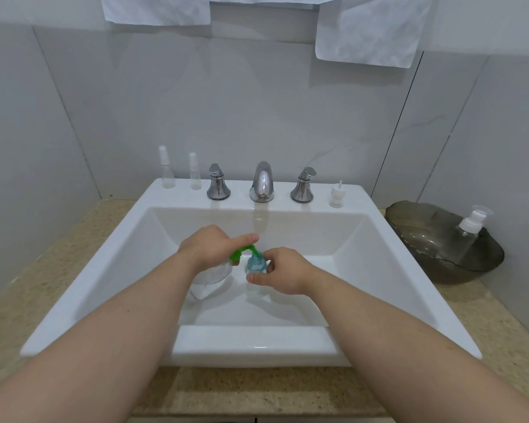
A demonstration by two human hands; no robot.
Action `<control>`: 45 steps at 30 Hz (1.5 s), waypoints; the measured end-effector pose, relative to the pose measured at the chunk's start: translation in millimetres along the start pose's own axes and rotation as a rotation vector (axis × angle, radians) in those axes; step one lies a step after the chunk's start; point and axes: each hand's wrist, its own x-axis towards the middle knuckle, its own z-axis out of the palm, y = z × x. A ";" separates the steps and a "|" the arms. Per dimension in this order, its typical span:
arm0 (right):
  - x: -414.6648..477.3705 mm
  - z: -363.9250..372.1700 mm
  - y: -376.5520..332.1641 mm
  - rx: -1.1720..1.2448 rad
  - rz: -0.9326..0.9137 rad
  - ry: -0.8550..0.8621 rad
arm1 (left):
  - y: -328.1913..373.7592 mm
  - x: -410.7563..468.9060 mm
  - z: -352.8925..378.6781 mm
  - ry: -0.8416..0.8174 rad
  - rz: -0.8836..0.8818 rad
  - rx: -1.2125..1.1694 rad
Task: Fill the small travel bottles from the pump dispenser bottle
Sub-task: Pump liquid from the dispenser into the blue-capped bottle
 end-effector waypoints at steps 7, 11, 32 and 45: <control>-0.5 -0.7 -0.4 -0.022 0.019 -0.001 | 2.1 -0.3 0.8 -0.015 0.008 0.018; -1.8 -1.5 -0.6 -0.027 0.022 -0.002 | 3.9 -3.0 0.4 -0.017 0.019 0.049; -2.6 -1.1 -0.2 0.019 -0.007 0.002 | 6.4 -1.1 0.1 -0.017 0.006 -0.028; -4.2 -1.1 -2.2 0.000 0.000 -0.017 | 3.8 -0.3 -2.0 -0.044 -0.014 -0.084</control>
